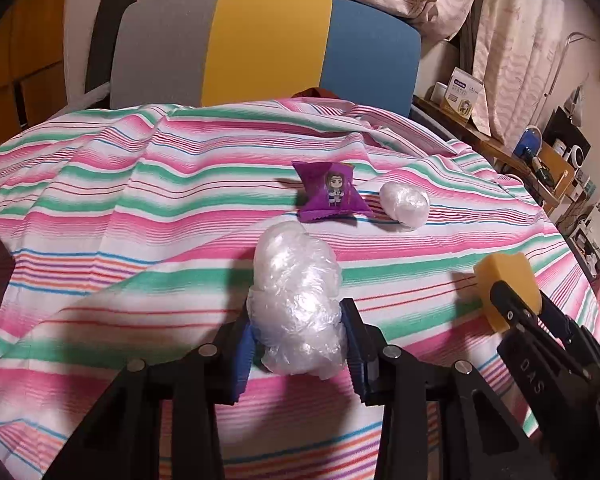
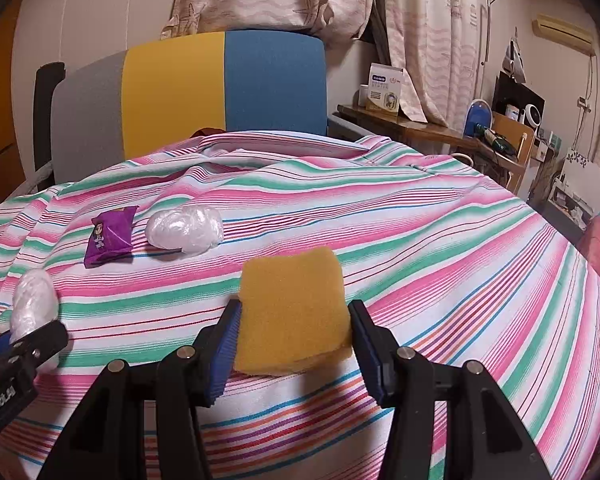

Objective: Organize objects
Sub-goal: 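Grasp a white plastic-wrapped ball with the left tool while the right tool holds the sponge, then carry the wrapped ball into the gold tray and open the left tool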

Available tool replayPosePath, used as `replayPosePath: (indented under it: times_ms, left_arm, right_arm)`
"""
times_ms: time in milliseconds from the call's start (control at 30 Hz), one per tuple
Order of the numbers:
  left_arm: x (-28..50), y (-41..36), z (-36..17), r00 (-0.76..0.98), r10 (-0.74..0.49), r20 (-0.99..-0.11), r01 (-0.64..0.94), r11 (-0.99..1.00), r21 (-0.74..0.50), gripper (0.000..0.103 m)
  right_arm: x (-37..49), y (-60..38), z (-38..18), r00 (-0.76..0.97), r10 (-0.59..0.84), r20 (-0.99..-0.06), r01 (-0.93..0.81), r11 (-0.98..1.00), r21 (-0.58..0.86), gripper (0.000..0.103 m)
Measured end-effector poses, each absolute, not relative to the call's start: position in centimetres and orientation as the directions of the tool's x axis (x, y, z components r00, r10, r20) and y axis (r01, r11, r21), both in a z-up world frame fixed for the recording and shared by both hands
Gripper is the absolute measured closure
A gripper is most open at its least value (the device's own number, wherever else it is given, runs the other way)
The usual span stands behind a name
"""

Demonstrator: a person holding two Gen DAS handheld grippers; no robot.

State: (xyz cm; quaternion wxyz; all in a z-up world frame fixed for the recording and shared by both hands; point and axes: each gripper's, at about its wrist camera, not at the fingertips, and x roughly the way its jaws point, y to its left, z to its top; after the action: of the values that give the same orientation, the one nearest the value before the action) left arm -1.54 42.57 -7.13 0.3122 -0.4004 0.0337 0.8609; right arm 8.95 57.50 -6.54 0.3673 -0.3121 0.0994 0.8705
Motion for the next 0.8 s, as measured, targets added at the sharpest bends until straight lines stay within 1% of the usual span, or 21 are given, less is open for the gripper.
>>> replayPosePath:
  times_ms: [167,433,800]
  left_arm:
    - [-0.5,40.7,-6.9,-0.499,0.526,-0.689,-0.563,-0.801,-0.203,0.063]
    - [0.7,38.1,-6.6,-0.514,0.545,-0.662,-0.555,-0.8,-0.228,0.063]
    - [3.0,33.9,-5.5,-0.51,0.575,-0.639,-0.584,-0.777,-0.234,0.063]
  right_arm:
    - [8.9,57.1,-6.3,-0.539,0.588,-0.603,-0.697,-0.713,-0.072,0.049]
    - [9.3,55.7,-5.4,-0.6,0.585,-0.545,-0.659,-0.748,-0.078,0.049]
    - [8.8,55.2,-5.5,-0.597,0.588,-0.545,-0.645,-0.756,-0.11,0.049]
